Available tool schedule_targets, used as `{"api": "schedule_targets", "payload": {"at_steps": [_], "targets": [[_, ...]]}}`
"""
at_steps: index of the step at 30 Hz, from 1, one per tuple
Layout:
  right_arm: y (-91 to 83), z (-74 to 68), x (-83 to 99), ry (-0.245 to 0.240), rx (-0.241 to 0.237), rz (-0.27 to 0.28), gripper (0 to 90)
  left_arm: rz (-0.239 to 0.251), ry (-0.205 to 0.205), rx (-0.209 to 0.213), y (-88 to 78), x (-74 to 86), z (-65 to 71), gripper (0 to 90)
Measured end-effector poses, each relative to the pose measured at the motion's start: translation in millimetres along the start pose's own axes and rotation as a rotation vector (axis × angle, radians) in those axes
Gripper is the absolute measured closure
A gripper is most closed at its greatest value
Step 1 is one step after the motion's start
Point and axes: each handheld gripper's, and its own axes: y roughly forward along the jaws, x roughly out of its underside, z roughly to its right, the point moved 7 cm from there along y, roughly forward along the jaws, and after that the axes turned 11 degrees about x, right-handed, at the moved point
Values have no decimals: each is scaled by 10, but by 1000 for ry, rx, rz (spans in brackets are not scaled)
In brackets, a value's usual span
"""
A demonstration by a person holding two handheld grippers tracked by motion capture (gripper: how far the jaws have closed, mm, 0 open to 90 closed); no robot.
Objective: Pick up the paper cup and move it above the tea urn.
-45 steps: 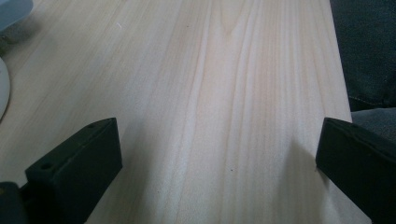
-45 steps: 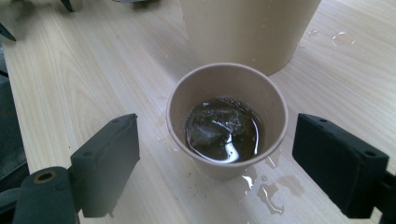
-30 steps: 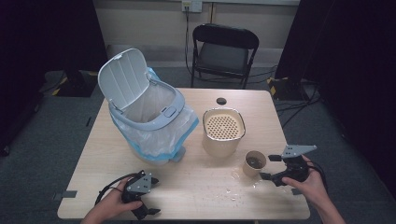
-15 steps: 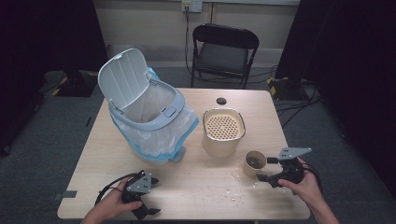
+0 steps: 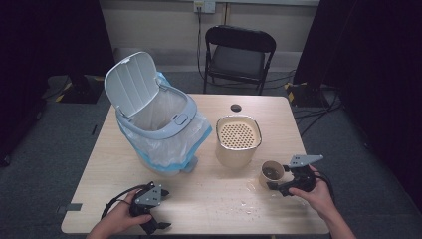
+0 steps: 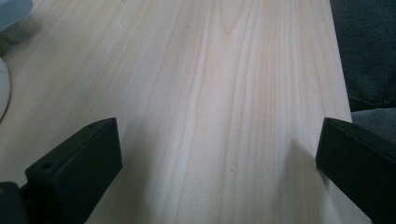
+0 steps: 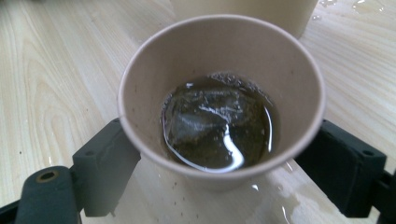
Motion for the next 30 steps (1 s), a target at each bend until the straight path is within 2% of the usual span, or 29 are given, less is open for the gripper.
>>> {"api": "schedule_targets", "payload": {"at_steps": [12,21,30], "targets": [[151,1,44,9,-7,9,181,0,0,0,0,0,0,0],[172,-13,14,13,-8,33,195,0,0,0,1,0,0,0],[171,-32,-14,13,-10,40,253,0,0,0,0,0,0,0]]}}
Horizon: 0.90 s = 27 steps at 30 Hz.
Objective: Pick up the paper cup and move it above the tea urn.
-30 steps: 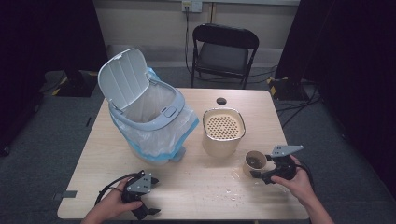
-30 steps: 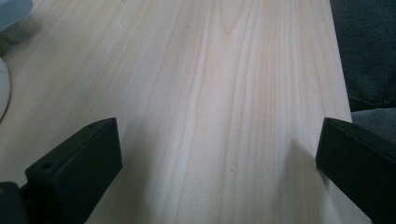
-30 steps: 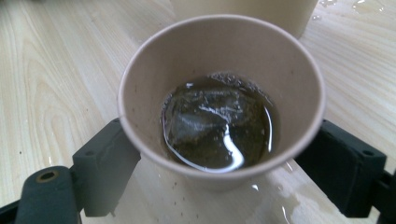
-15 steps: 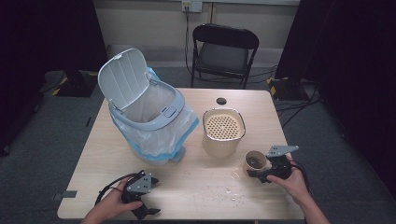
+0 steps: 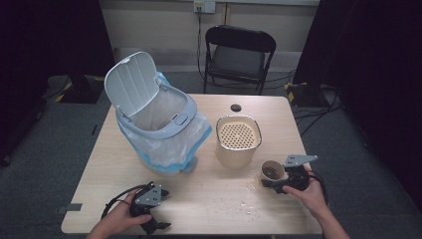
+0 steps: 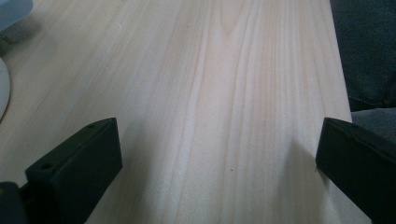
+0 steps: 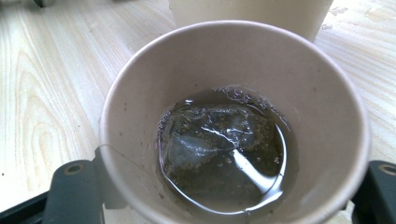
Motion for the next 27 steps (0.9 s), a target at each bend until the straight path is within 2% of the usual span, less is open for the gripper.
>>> {"api": "schedule_targets", "payload": {"at_steps": [8,11,18,27], "targets": [[5,42,-25,-18,3,-21,260,1,-2,0,1,-1,1,0],[15,81,-48,-24,18,-30,262,2,-2,0,1,-1,1,0],[34,218,-160,-16,43,-27,263,2,-1,0,1,-1,0,0],[75,413,-361,-31,83,-25,267,1,0,2,2,-1,1,0]]}}
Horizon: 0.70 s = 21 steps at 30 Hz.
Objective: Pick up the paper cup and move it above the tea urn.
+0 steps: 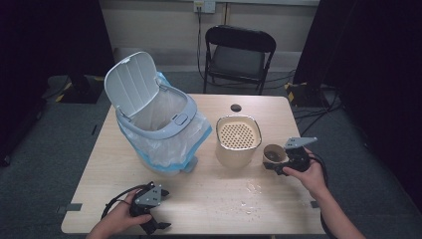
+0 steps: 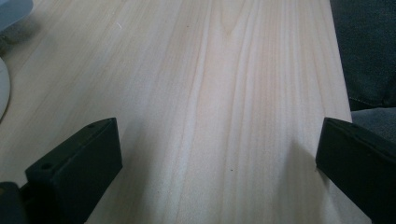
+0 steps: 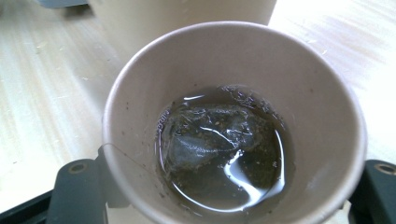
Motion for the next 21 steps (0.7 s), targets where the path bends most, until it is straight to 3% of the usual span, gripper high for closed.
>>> {"api": "schedule_targets", "payload": {"at_steps": [21], "targets": [[180,407,-348,-17,27,10,268,-4,0,1,-2,1,0,0]]}}
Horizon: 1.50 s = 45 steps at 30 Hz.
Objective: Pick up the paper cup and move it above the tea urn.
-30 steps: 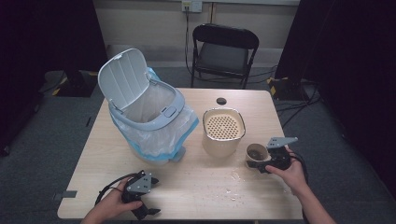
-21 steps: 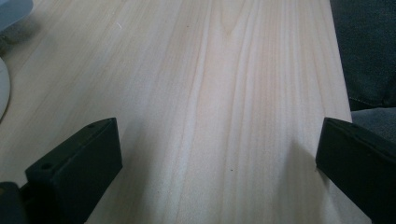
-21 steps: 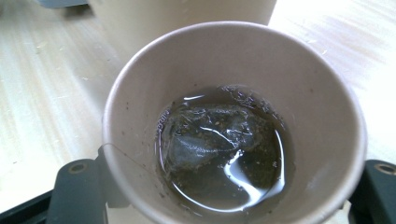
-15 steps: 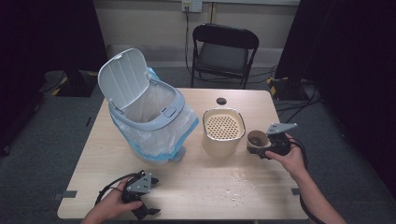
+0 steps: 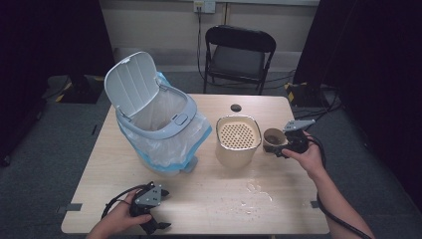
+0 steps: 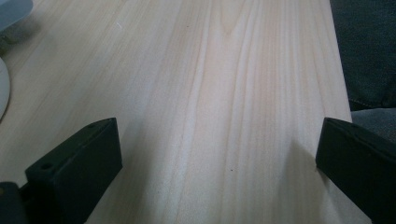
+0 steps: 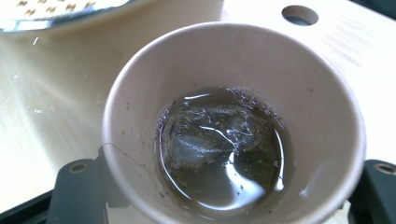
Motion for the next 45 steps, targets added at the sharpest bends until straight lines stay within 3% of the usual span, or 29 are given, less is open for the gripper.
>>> {"api": "schedule_targets", "payload": {"at_steps": [29,35,45], "targets": [[394,449,-464,-26,22,3,271,1,2,-1,-1,-1,-1,0],[416,528,-617,-27,36,25,270,-3,5,-3,-5,-1,-4,0],[386,575,-924,-96,62,63,271,-6,0,-2,-8,-2,-1,0]]}}
